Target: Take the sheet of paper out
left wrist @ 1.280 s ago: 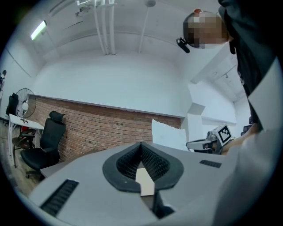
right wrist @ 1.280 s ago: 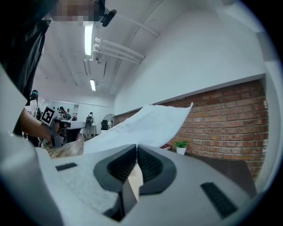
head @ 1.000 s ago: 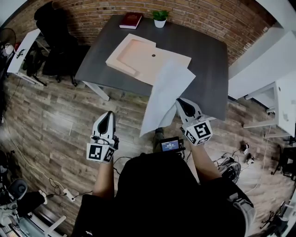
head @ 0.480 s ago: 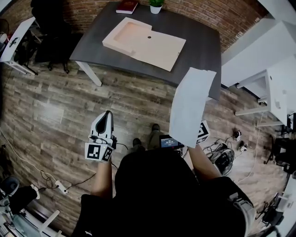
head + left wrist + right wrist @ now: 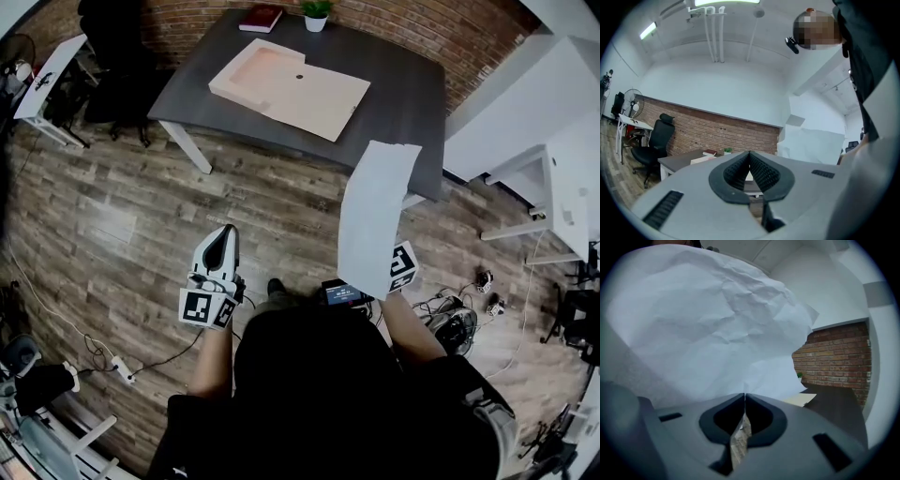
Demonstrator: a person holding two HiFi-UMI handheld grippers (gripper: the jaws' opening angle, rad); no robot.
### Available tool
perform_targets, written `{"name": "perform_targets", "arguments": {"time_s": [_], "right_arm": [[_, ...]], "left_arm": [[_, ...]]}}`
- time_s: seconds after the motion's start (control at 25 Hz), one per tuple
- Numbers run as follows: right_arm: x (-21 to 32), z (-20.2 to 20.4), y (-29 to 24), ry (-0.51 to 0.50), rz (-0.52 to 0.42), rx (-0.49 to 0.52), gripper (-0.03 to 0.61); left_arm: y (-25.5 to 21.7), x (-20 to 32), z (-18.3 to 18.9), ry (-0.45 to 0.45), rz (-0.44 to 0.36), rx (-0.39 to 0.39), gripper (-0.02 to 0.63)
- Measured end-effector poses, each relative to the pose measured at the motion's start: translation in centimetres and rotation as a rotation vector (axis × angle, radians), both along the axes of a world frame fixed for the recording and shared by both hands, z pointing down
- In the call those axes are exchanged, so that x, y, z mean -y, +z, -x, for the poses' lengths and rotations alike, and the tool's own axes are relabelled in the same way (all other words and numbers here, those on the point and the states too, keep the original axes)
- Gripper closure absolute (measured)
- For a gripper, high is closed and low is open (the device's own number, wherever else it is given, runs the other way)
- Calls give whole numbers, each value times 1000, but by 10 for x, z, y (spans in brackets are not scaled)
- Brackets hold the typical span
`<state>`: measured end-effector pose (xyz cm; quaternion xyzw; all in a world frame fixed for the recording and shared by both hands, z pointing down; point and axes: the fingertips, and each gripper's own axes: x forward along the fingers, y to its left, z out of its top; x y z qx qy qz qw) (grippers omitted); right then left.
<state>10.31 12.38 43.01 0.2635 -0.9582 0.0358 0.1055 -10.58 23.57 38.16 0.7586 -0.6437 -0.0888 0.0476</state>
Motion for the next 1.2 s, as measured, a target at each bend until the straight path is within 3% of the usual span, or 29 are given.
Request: {"name": "perform_targets", "arguments": {"time_s": [0.12, 0.28, 0.4, 0.72, 1.2], "right_arm": [[-3, -29, 7, -9, 11, -58, 563], [-6, -73, 32, -21, -6, -249, 563], [-4, -98, 41, -23, -3, -319, 563], [0, -130, 38, -44, -6, -314, 563], [-7, -120, 28, -18, -9, -306, 563]], "left_arm": [[-2, 2, -34, 16, 7, 6, 618], [-4, 0, -76, 25, 1, -7, 618], [-3, 0, -103, 42, 6, -8, 618], [-2, 2, -143, 35, 22, -21, 618], [-1, -7, -132, 71, 22, -8, 618]]}}
